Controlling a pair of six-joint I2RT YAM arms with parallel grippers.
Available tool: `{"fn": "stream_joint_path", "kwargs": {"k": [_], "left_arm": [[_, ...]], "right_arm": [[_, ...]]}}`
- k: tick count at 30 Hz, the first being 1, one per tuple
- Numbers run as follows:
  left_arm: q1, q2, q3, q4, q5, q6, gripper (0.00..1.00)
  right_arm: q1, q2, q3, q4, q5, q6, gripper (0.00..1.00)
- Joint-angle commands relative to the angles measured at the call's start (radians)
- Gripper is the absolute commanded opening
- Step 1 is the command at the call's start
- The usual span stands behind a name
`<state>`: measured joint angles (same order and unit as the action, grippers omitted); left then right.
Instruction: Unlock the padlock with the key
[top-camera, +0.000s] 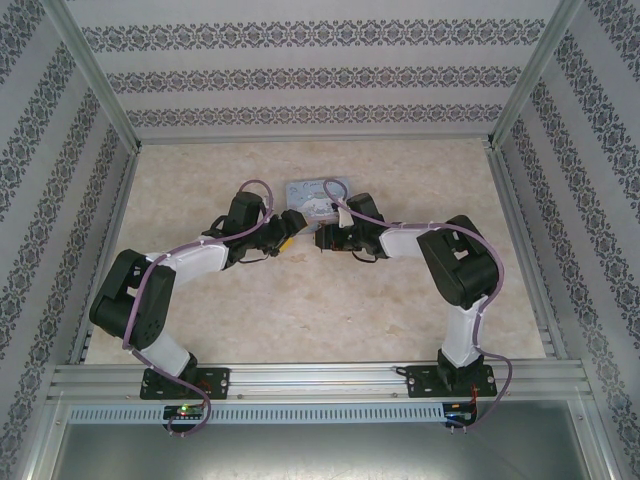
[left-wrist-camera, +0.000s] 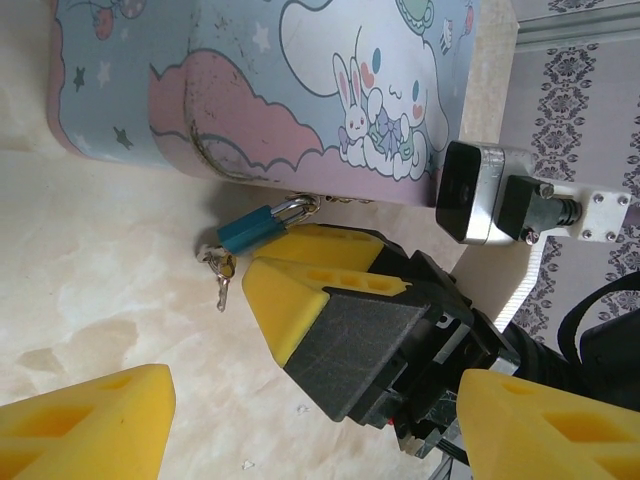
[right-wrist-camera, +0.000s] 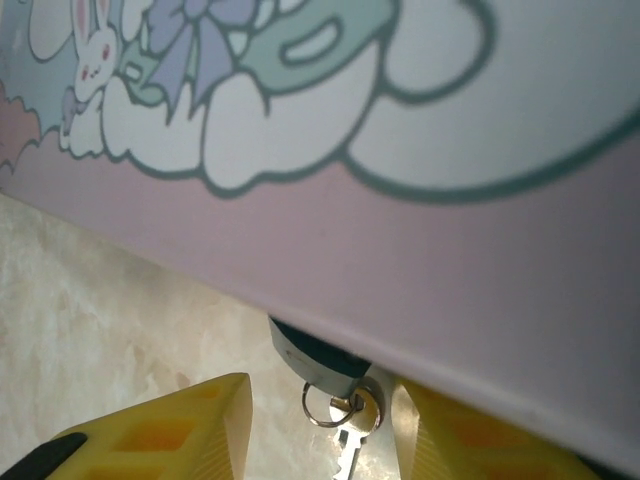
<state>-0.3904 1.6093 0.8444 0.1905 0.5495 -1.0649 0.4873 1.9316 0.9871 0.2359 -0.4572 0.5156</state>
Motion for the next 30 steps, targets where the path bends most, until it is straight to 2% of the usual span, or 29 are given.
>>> {"fn": "stream_joint_path", "kwargs": {"k": [1,5,10,20,30], "left_arm": [[0.011,-0.009,-0.014,0.008,0.006,0.012,0.75],[0.011,-0.006,-0.017,0.012,0.006,0.01,0.74],[0.011,-0.003,-0.024,0.017,0.007,0.008,0.74],[0.011,-0.004,-0.033,0.027,0.008,0.002,0.74],[0.011,-0.002,-0.043,0.035,0.006,-0.002,0.74]], "right_arm": [[0.005,0.009,0.013,0.001,0.034,-0.016,0.44],[0.011,0.023,0.018,0.035,0.02,0.0,0.48],[0.025,0.058,0.034,0.094,0.02,0.045,0.49],[0.028,0.099,0.033,0.163,0.022,0.106,0.37],[0.026,0.066,-0.025,0.191,-0.002,0.111,0.39]]}}
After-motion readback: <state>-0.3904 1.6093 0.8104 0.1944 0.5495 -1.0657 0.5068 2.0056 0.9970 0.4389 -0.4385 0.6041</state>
